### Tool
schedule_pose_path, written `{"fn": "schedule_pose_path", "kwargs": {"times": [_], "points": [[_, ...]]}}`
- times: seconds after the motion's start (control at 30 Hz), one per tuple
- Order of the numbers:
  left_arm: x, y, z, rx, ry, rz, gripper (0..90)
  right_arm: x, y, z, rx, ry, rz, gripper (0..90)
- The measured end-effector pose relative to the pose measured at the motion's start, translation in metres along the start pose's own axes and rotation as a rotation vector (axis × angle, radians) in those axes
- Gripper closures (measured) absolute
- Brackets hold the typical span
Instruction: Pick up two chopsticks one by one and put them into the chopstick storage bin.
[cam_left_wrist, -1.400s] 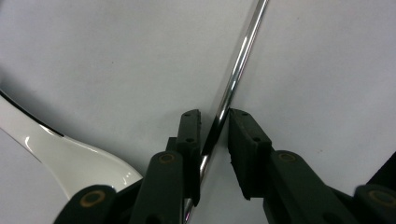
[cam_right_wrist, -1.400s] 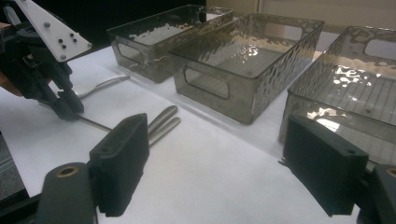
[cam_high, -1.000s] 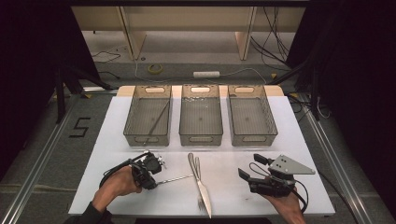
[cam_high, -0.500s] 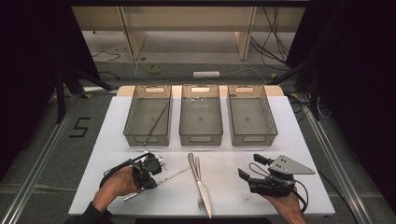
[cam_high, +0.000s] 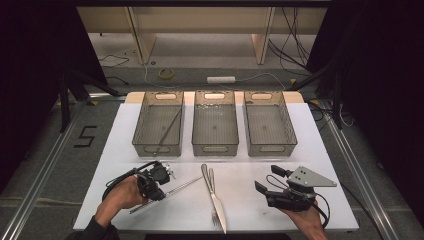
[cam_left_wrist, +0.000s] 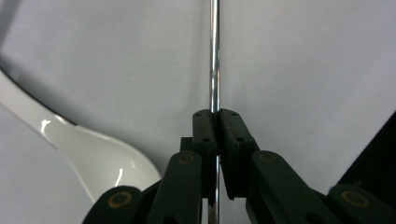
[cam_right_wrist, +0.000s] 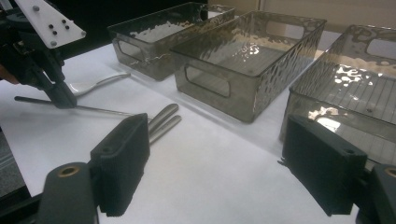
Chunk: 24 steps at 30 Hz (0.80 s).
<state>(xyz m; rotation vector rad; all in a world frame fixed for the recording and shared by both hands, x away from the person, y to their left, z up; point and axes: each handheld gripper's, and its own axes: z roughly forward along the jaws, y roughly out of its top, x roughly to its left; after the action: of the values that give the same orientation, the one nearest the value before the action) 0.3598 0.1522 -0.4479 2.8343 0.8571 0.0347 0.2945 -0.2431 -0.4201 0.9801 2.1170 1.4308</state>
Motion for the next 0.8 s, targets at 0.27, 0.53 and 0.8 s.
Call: {"fn": "schedule_pose_path", "kwargs": {"times": [0.27,0.53,0.8], "points": [[0.009,-0.006,-0.017,-0.078,0.003,-0.042,85.1,0.000,0.000,0.000,0.001,-0.002,0.002,24.1],[0.011,-0.002,-0.034,-0.261,0.054,-0.103,85.1,0.000,0.000,0.000,0.001,-0.003,0.003,24.1],[0.015,0.001,-0.046,-0.340,0.080,-0.145,85.0,0.000,0.000,0.000,0.004,-0.004,-0.001,24.1]]}}
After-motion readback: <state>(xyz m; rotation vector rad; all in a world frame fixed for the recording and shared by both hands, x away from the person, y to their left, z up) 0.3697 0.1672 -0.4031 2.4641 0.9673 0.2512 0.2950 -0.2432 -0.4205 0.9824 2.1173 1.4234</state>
